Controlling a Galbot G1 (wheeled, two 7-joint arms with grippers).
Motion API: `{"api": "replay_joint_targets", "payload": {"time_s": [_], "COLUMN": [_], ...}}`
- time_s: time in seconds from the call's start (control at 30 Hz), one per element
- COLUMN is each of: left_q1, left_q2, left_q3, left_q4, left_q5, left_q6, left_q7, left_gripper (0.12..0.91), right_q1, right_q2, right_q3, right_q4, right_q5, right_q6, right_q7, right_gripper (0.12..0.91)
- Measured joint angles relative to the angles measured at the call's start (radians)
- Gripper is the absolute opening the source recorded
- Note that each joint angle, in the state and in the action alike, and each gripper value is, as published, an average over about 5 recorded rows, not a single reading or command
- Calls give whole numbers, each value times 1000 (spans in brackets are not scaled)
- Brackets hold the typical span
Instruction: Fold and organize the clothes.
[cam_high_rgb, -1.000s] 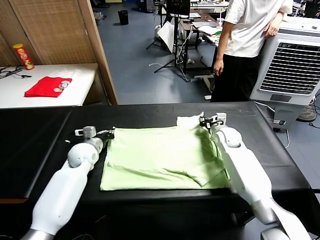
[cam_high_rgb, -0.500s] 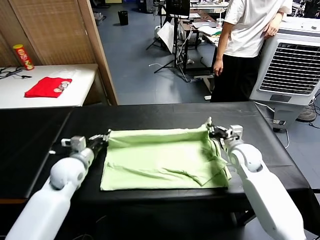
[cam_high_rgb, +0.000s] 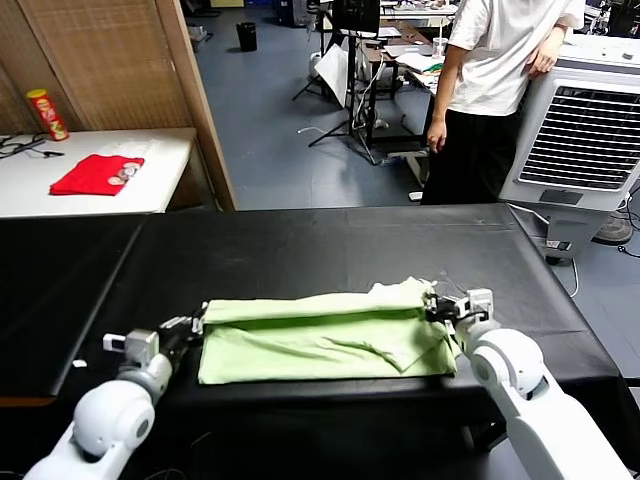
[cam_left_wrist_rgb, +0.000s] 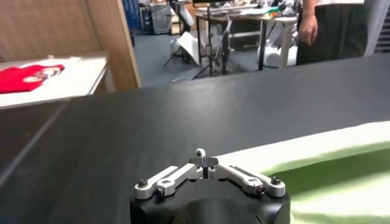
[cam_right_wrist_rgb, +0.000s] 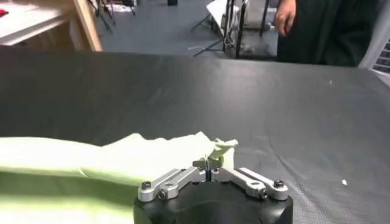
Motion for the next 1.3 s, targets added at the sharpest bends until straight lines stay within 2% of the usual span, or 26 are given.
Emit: {"api": "replay_joint_targets", "payload": {"time_s": [0.23, 0.3, 0.4, 0.53, 0.57, 0.7, 0.8, 0.87, 1.03, 1.2, 1.3], "left_q1": [40, 47, 54, 55, 52, 26, -11, -42, -115, -139, -141], "left_q2": [-10, -13, -17, -22, -24, -30, -36, -42, -65, -87, -93], "left_q3": [0, 0, 0, -8, -11, -25, -27, -22, 7, 27, 30], "left_q4": [-12, -20, -34, -61, -67, -69, -45, -18, 58, 110, 129], "left_q5": [25, 23, 19, 0, -7, -32, -57, -72, -110, -137, -140], "left_q6": [19, 26, 33, 45, 48, 45, 31, 24, 19, 26, 26], "left_q7": [4, 4, 4, 4, 4, 3, 7, 11, 15, 18, 21], "left_gripper": [128, 128, 169, 356, 423, 641, 760, 788, 798, 798, 798], "right_q1": [-42, -51, -61, -60, -57, -28, 13, 44, 117, 167, 183], "right_q2": [-3, -8, -17, -28, -28, -15, 7, 26, 77, 106, 120], "right_q3": [12, 19, 33, 60, 65, 70, 57, 42, -6, -36, -43], "right_q4": [21, 29, 42, 56, 56, 36, -1, -34, -129, -209, -247], "right_q5": [-4, -6, -6, -6, -7, -38, -79, -104, -154, -163, -169], "right_q6": [0, 0, 0, 0, 0, 8, 40, 61, 85, 95, 100], "right_q7": [-24, -29, -36, -55, -60, -81, -89, -90, -98, -111, -125], "right_gripper": [128, 166, 301, 519, 586, 757, 793, 797, 798, 797, 756]}}
